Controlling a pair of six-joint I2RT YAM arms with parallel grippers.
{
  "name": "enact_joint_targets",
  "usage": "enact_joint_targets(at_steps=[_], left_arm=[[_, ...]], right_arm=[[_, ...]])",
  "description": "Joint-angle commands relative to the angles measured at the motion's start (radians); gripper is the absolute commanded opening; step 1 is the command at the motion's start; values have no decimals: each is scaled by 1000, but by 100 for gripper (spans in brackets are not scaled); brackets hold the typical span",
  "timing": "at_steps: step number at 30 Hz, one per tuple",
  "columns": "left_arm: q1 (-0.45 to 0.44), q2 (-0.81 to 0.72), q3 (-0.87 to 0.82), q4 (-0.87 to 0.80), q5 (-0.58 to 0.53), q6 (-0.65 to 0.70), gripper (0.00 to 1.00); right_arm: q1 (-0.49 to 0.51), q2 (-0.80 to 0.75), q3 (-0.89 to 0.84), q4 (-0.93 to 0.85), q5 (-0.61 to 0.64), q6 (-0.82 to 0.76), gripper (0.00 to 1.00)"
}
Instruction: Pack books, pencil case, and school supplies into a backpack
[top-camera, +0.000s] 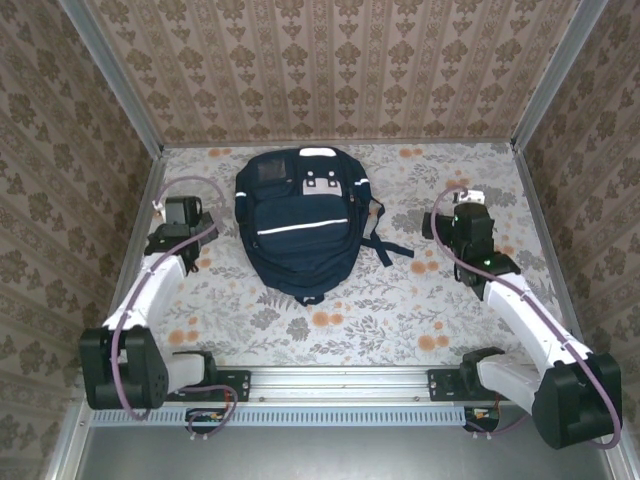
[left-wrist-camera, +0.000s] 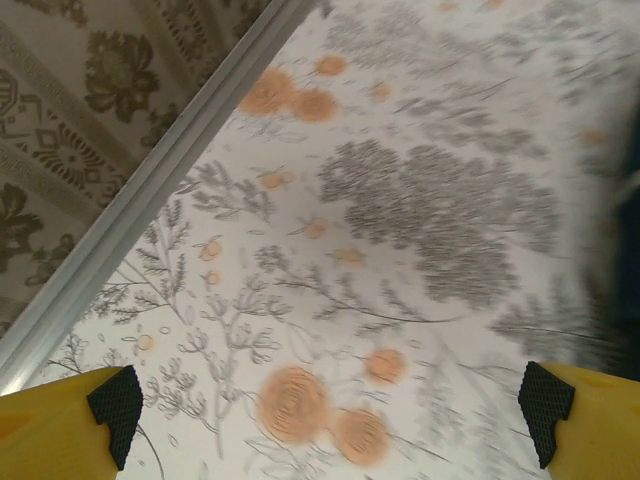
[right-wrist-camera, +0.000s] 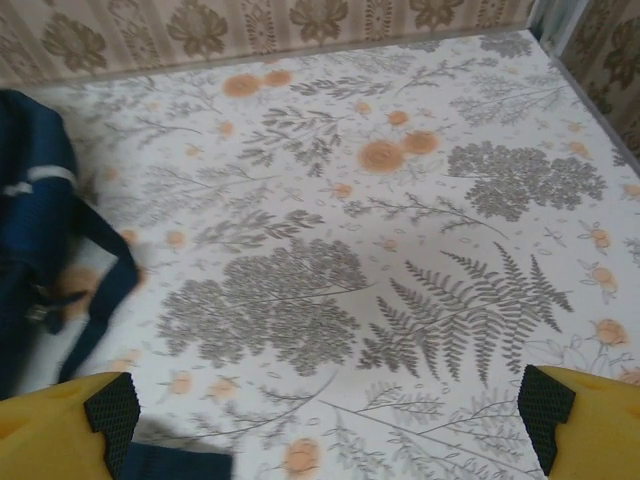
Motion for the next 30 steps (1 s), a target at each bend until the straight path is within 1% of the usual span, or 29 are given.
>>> enact_joint_targets(at_steps=[1, 5, 7, 8, 9, 10, 11, 13, 14, 15, 18, 19, 20, 21, 22, 24, 25, 30], left_arm=[[19, 43, -92, 314, -12, 182, 100], [19, 109, -220, 583, 80, 249, 100], [19, 145, -254, 679, 103, 275, 100], [20, 151, -244, 680, 132, 288, 100], [20, 163, -252, 730, 152, 304, 100], [21, 172, -260, 778, 178, 320, 100], [24, 188, -271, 824, 201, 323, 100], [30, 236, -293, 921, 255, 331, 100], [24, 254, -301, 951, 289, 351, 100], [25, 253, -306, 952, 329, 364, 100], [31, 296, -361, 1096, 381, 382, 100], [33, 288, -358, 1070, 385, 376, 100], [32, 293, -359, 1084, 384, 379, 100], [32, 294, -359, 1085, 384, 377, 100], [32, 289, -358, 1074, 385, 376, 100], [31, 291, -358, 1076, 383, 378, 100], [30, 291, -358, 1077, 382, 379, 100], [22, 292, -357, 1077, 369, 383, 100]], right_arm=[[-20, 31, -113, 274, 79, -89, 100], [-46, 175, -163, 441, 68, -72, 100], [-47, 251, -182, 558, 65, -92, 100], [-48, 288, -190, 624, 59, -106, 100], [-48, 315, -186, 670, 58, -122, 100], [-49, 332, -170, 682, 39, -151, 100], [-49, 383, -164, 727, 29, -180, 100], [-67, 445, -148, 750, -7, -176, 100], [-71, 455, -153, 780, -12, -179, 100], [-77, 437, -153, 746, -31, -169, 100], [-103, 433, -227, 871, -115, -167, 100], [-113, 457, -251, 925, -140, -162, 100], [-115, 500, -269, 1021, -142, -168, 100], [-115, 494, -265, 1006, -138, -165, 100], [-121, 470, -237, 911, -143, -154, 100], [-134, 486, -239, 941, -168, -150, 99], [-135, 477, -232, 911, -170, -147, 99], [-135, 477, -235, 919, -170, -148, 100]])
